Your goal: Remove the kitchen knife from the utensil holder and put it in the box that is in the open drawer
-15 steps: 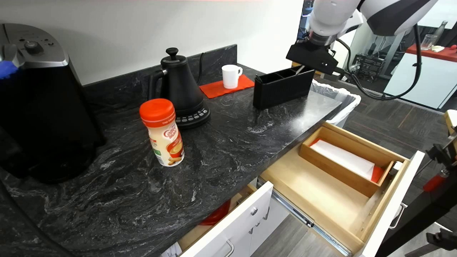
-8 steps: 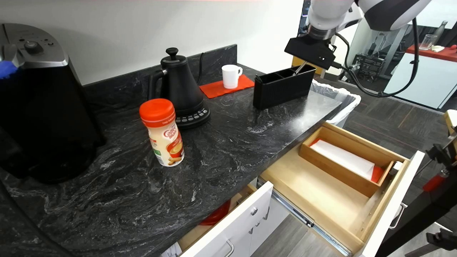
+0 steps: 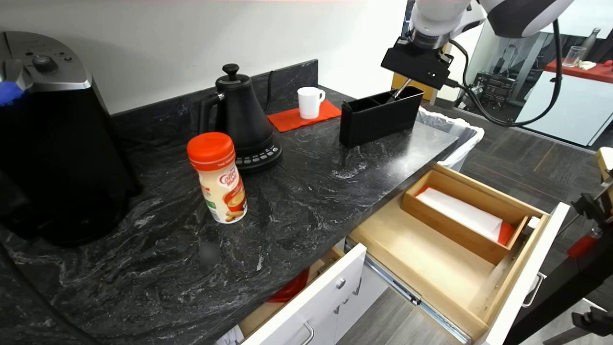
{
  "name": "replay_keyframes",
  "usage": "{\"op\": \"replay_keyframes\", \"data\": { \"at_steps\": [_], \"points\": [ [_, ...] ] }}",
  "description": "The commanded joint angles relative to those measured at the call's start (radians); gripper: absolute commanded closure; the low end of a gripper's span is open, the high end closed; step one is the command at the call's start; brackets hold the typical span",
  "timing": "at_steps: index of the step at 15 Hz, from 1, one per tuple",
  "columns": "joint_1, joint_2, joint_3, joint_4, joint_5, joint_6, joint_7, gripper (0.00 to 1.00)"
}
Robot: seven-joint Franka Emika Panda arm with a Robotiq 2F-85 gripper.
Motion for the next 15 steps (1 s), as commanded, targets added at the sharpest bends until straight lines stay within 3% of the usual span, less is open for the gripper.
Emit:
{"op": "replay_keyframes", "data": {
  "at_steps": [1,5,15],
  "points": [
    [0.002,0.005,0.002,0.004,0.027,-0.017,-0.059,0.26],
    [0.003,0.027,0.004,0.01,0.052,-0.017,-0.106,0.01],
    [0.043,-0.009,0.025,0.0,0.185,-0.033,-0.23,0.0]
  ]
}}
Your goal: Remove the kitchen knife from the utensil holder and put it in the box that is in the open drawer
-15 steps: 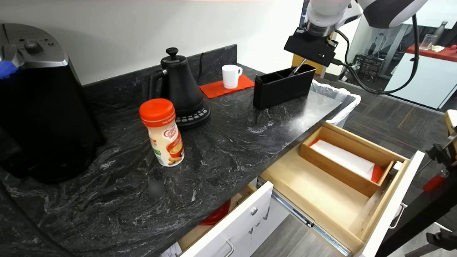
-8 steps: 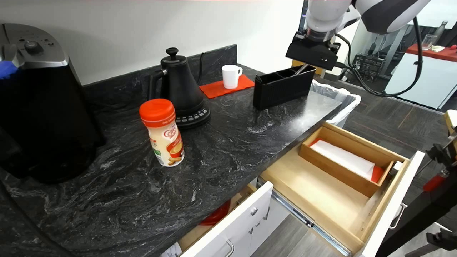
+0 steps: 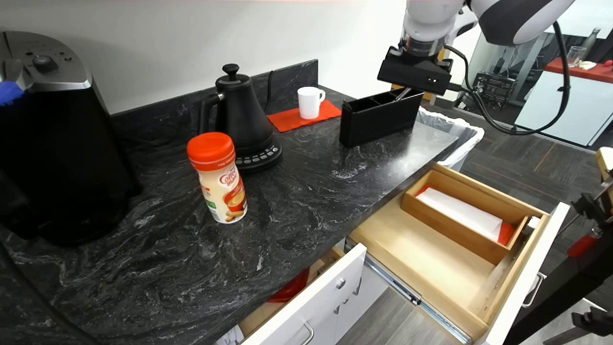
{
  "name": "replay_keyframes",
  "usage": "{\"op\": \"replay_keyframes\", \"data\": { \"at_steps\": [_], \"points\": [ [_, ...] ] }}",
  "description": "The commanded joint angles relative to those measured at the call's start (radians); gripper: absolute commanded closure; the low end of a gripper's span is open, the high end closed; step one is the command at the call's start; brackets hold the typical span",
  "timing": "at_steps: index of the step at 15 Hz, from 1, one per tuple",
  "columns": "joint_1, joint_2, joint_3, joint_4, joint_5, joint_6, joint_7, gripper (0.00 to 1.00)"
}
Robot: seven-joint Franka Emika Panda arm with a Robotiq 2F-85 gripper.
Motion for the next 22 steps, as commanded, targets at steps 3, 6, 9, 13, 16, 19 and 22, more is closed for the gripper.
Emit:
{"op": "replay_keyframes", "data": {
  "at_steps": [3,6,9,13,16,19,22],
  "points": [
    [0.031,-0.03,-0.009,-0.006,0.02,-0.043,-0.032,0.0],
    [0.039,-0.026,-0.012,-0.004,0.009,-0.075,-0.024,0.0],
    [0.045,-0.028,-0.014,-0.007,0.0,-0.105,-0.019,0.0],
    [0.05,-0.034,-0.014,-0.017,-0.018,-0.143,-0.008,0.15],
    [0.052,-0.036,-0.012,-0.019,-0.03,-0.151,-0.005,0.4],
    [0.053,-0.037,-0.011,-0.02,-0.032,-0.153,-0.005,0.61],
    [0.052,-0.038,-0.011,-0.021,-0.035,-0.152,-0.002,0.8]
  ]
}}
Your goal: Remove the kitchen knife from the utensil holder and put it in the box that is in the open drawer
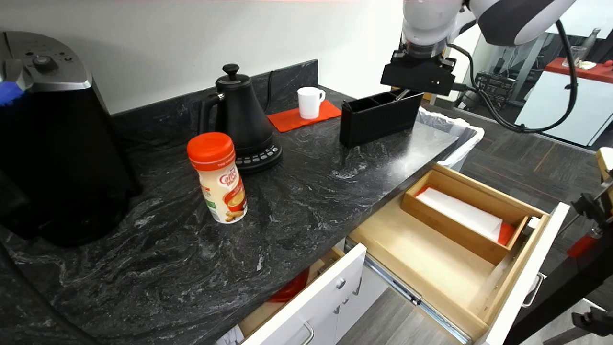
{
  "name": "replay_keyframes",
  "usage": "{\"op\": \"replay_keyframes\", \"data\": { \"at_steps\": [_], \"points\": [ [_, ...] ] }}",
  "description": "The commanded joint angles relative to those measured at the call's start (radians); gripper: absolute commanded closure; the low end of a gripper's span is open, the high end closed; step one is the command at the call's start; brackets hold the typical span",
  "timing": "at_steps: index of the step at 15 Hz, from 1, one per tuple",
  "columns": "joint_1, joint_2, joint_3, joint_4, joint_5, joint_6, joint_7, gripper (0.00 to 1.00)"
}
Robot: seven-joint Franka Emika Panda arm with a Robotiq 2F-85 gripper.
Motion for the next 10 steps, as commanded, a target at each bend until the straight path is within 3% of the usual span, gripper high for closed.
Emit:
{"op": "replay_keyframes", "data": {
  "at_steps": [1,2,6,10],
  "points": [
    [0.012,-0.034,-0.007,-0.023,-0.023,-0.022,0.008,0.85],
    [0.013,-0.036,-0.007,-0.026,-0.024,-0.022,0.011,0.92],
    [0.016,-0.039,-0.006,-0.028,-0.024,-0.026,0.015,0.98],
    [0.016,-0.036,-0.005,-0.023,-0.023,-0.029,0.011,0.93]
  ]
}}
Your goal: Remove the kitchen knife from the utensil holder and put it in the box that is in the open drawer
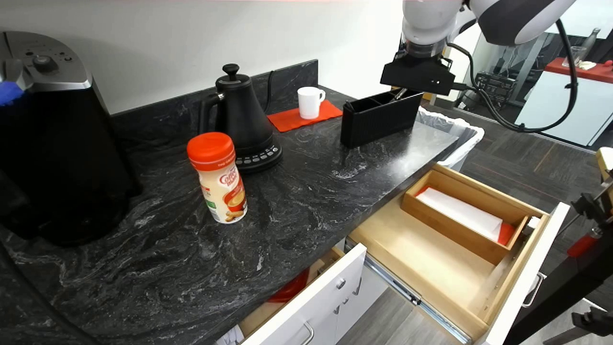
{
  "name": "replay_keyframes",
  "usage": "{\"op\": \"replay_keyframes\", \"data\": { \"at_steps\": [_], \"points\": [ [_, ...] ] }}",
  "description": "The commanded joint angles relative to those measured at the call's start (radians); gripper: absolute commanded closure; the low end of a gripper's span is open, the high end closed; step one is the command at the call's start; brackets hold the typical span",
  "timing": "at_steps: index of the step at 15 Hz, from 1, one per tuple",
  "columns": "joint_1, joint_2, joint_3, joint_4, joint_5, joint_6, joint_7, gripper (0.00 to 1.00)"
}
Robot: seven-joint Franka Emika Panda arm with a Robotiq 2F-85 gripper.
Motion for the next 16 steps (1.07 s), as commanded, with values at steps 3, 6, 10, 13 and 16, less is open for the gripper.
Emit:
{"op": "replay_keyframes", "data": {
  "at_steps": [3,6,10,13,16],
  "points": [
    [0.013,-0.026,-0.005,-0.017,-0.021,-0.037,-0.004,0.63],
    [0.015,-0.026,-0.009,-0.022,-0.066,-0.042,-0.007,0.43],
    [0.008,-0.024,-0.008,-0.025,-0.144,-0.045,0.001,0.18],
    [0.001,-0.023,-0.006,-0.028,-0.175,-0.042,0.007,0.0],
    [-0.005,-0.022,-0.009,-0.033,-0.188,-0.043,0.011,0.0]
  ]
}}
